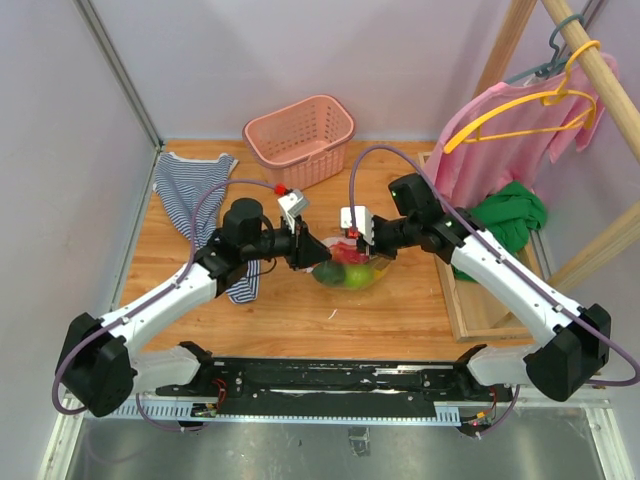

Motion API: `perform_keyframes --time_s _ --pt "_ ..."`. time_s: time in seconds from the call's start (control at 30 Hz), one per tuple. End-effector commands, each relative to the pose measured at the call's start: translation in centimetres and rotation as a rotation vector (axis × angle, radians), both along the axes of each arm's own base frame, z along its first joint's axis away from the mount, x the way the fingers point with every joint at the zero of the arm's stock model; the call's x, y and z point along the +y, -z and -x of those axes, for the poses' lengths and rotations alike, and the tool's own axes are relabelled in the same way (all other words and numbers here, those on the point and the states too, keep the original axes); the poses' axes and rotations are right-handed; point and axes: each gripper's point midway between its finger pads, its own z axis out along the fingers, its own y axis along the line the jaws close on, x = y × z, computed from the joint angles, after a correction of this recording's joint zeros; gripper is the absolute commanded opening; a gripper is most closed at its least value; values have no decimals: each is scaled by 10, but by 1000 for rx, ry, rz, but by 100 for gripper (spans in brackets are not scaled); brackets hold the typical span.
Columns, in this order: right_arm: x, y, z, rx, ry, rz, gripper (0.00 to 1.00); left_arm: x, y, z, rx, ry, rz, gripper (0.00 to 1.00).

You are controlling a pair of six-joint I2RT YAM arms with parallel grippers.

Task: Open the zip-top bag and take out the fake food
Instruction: Unzip the zipper food storage bag at the center of the board.

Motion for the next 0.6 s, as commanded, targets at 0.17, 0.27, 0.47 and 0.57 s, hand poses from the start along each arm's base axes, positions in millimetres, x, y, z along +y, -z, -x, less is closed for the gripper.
perform_keyframes --time_s 0.17,0.27,0.47,0.57 --pt "-16 -23 -3 89 73 -164 1 18 -48 12 -188 -86 178 77" --pt "-19 -30 -4 114 87 -212 1 29 -48 15 -239 -129 204 86" --pt "-21 -31 -9 149 120 -245 1 39 -32 34 -421 -93 268 87" --pt "-21 -29 -9 160 120 -249 1 51 -28 45 -596 -102 335 86"
